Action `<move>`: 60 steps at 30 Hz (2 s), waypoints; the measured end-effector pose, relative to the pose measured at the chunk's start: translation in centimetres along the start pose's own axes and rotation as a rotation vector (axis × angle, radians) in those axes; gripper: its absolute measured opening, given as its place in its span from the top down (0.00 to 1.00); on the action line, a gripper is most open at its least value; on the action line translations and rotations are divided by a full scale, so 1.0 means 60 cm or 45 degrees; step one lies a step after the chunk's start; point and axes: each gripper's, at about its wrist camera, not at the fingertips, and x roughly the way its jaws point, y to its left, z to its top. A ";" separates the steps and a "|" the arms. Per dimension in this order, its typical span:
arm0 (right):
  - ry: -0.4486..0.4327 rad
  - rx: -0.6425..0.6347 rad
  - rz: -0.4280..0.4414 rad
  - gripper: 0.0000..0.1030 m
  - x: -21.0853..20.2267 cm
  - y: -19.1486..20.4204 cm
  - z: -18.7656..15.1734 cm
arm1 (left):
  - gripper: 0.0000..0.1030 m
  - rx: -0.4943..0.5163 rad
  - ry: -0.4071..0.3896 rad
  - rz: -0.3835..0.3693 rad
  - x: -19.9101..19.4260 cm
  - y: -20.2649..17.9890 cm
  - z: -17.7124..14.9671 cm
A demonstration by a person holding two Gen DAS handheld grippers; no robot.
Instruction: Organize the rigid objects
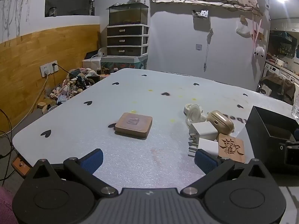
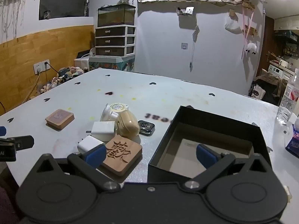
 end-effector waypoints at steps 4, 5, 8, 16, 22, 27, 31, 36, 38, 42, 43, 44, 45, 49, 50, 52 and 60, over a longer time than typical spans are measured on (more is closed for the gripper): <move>0.000 0.001 0.000 0.00 0.003 -0.002 -0.003 | 0.00 0.000 0.000 -0.001 0.002 0.002 0.002; 0.000 0.001 0.000 0.00 0.003 -0.002 -0.003 | 0.00 0.001 0.000 -0.001 0.002 0.002 0.002; 0.001 0.001 -0.001 0.00 0.003 -0.001 -0.003 | 0.00 0.002 0.000 -0.001 0.002 0.001 0.002; 0.003 0.004 0.000 0.00 0.002 -0.002 -0.003 | 0.00 0.004 0.000 -0.001 0.001 0.001 0.000; 0.003 0.003 0.000 0.00 0.002 -0.002 -0.003 | 0.00 0.005 0.000 -0.002 0.001 0.001 0.000; 0.004 0.003 0.001 0.00 0.003 -0.003 -0.004 | 0.00 0.005 0.000 -0.001 0.001 0.000 0.000; 0.004 0.004 0.000 0.00 0.003 -0.002 -0.004 | 0.00 0.005 0.000 -0.002 0.001 0.000 0.000; 0.004 0.003 0.000 0.00 0.004 -0.003 -0.005 | 0.00 0.006 -0.001 -0.002 0.001 0.000 0.001; 0.004 0.004 -0.001 0.00 0.005 -0.004 -0.006 | 0.00 0.006 -0.001 -0.002 0.002 0.000 0.001; 0.004 0.003 0.000 0.00 0.003 -0.003 -0.004 | 0.00 0.006 0.000 -0.002 0.001 0.001 0.001; 0.004 0.003 0.000 0.00 0.003 -0.003 -0.003 | 0.00 0.005 0.001 -0.002 0.001 0.000 0.001; 0.005 0.004 0.001 0.00 0.003 -0.003 -0.003 | 0.00 0.006 0.000 -0.002 0.001 0.000 0.001; 0.005 0.004 0.000 0.00 0.003 -0.003 -0.004 | 0.00 0.006 0.000 -0.001 0.001 0.000 0.001; 0.005 0.003 -0.001 0.00 0.003 -0.003 -0.003 | 0.00 0.005 0.000 -0.001 0.001 0.000 0.001; 0.005 0.003 -0.001 0.00 0.003 -0.003 -0.003 | 0.00 0.005 0.000 -0.001 0.001 0.000 0.001; 0.005 0.003 -0.001 0.00 0.004 -0.004 -0.003 | 0.00 0.006 0.000 -0.002 0.001 0.001 0.001; 0.006 0.002 -0.001 0.00 0.004 -0.004 -0.003 | 0.00 0.006 0.000 -0.002 0.001 0.001 0.001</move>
